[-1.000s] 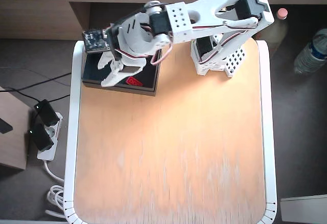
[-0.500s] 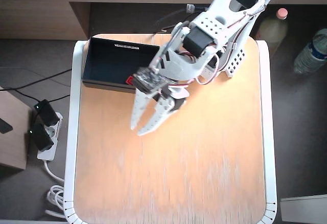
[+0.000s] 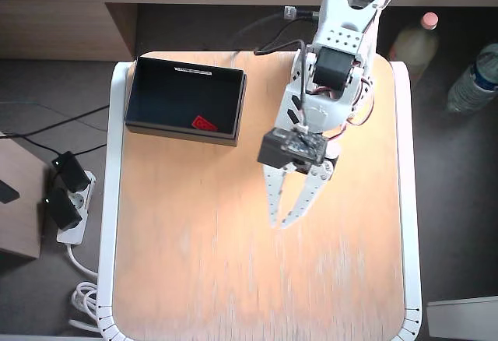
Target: Grasp a lego block and put it in the bin.
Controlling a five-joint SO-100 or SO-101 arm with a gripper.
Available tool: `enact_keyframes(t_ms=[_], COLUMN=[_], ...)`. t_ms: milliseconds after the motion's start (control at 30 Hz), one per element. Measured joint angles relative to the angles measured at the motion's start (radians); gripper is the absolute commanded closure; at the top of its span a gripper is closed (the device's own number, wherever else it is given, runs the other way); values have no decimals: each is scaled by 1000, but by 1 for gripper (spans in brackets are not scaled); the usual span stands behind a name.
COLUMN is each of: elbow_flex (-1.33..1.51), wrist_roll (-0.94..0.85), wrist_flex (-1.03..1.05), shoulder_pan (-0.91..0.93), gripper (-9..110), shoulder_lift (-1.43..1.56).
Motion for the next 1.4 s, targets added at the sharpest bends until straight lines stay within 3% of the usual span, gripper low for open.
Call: enact_keyframes(t_ms=[367,933,1400], elbow_flex=[425,727,749], wrist_roll=[49,52,38], wrist_flex=[0,5,330], shoulder_pan=[-123,-143,-143], gripper=[101,101,101], shoulder_lift=[304,495,525])
